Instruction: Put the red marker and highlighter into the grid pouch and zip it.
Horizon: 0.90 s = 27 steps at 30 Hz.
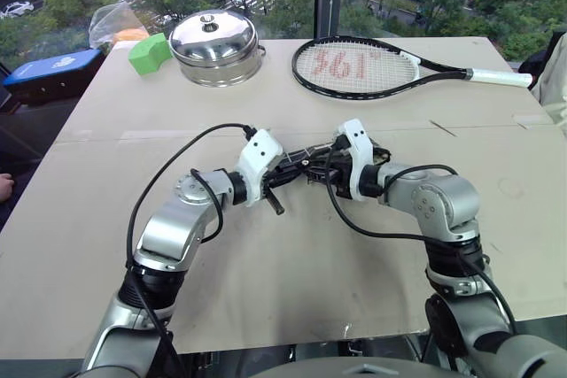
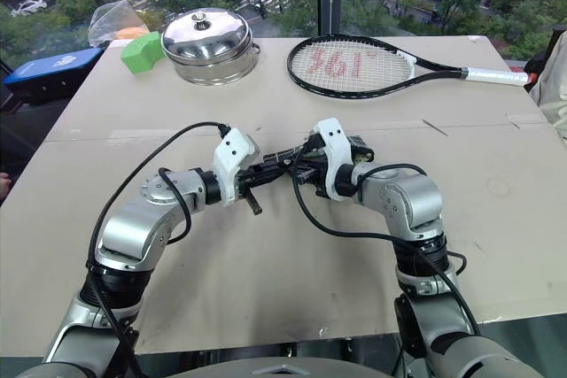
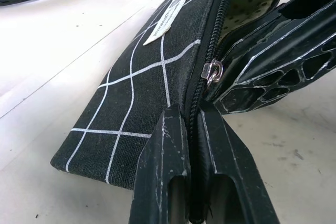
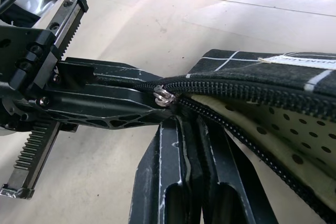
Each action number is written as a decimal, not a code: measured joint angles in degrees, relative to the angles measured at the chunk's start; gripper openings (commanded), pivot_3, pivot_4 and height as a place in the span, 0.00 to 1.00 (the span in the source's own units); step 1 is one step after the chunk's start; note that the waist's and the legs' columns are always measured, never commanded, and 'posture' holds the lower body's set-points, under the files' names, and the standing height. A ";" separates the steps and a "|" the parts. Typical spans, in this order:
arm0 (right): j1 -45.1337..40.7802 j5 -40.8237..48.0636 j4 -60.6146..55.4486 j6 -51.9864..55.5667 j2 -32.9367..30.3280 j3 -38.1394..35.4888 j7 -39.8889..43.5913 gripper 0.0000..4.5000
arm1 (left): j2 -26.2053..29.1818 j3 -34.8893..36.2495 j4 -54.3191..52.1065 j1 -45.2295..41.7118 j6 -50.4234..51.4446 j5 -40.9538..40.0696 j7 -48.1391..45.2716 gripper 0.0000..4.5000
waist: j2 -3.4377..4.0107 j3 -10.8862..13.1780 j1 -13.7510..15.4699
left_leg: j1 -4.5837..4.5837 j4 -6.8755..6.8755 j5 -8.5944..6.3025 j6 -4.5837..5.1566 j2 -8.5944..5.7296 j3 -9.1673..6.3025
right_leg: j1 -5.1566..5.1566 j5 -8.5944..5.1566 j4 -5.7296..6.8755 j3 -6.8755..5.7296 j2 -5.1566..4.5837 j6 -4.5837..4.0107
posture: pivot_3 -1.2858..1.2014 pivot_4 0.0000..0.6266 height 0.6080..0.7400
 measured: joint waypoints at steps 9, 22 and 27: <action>6.24 -3.36 -6.60 1.33 -15.00 -11.27 -7.12 0.02 | 2.82 -0.14 1.27 0.14 -2.03 2.05 1.30 0.00 | 0.02 0.01 0.48 | 0.00 -0.02 -0.06 0.10 -0.03 0.06 | -0.02 -0.01 -0.06 0.01 -0.04 0.01 | 0.52 0.24 1.00; 10.07 14.03 -20.54 7.95 -5.63 -11.98 -1.46 0.58 | -0.55 -0.49 2.52 -1.17 -1.09 0.63 1.20 0.00 | 0.01 0.01 0.37 | 0.00 -0.04 -0.15 0.26 0.03 -0.06 | -0.02 -0.02 -0.02 0.13 0.03 0.02 | 0.52 0.24 1.00; 10.03 13.66 -18.75 6.27 -1.95 -6.21 -5.12 0.86 | -0.37 -0.35 2.51 -1.75 0.07 -0.19 1.08 0.00 | 0.00 0.01 0.44 | 0.00 -0.01 -0.09 0.16 -0.04 0.02 | -0.02 -0.02 -0.06 0.11 -0.01 0.02 | 0.52 0.24 1.00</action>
